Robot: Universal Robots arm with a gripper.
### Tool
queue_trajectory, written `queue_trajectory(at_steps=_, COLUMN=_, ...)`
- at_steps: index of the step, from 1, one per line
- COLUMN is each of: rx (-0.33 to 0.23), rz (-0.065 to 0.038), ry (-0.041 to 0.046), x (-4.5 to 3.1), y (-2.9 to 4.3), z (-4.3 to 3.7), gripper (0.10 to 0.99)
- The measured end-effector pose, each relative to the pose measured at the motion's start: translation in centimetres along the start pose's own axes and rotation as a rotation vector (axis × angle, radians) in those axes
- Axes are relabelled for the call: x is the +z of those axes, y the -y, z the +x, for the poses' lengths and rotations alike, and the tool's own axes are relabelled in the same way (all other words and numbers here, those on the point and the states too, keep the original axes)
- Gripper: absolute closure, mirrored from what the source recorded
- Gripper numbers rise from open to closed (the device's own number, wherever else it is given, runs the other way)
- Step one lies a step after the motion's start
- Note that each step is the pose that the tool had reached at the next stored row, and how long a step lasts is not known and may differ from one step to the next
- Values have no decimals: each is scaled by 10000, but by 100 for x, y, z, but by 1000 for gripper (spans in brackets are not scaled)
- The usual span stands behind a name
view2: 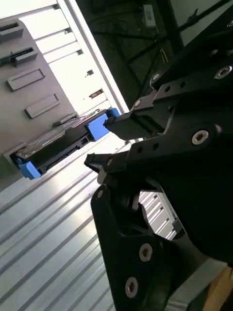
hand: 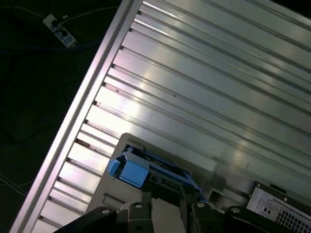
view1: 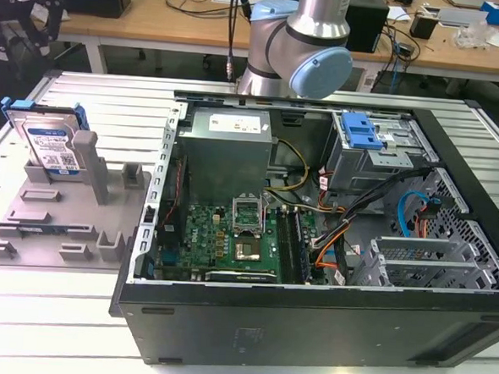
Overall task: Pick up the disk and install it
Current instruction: 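Pick up the disk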
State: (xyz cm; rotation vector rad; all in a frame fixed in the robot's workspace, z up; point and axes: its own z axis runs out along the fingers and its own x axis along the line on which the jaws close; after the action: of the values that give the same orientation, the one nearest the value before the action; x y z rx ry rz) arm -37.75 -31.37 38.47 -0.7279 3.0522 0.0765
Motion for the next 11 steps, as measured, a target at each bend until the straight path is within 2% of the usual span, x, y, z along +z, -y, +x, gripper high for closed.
queue_trajectory(at_steps=2, rx=-419, rz=-9, ry=-26, x=4, y=0, z=0, gripper=604)
queue_trajectory(at_steps=11, rx=-2312, rz=-47, ry=-137, x=23, y=1, z=0, gripper=604)
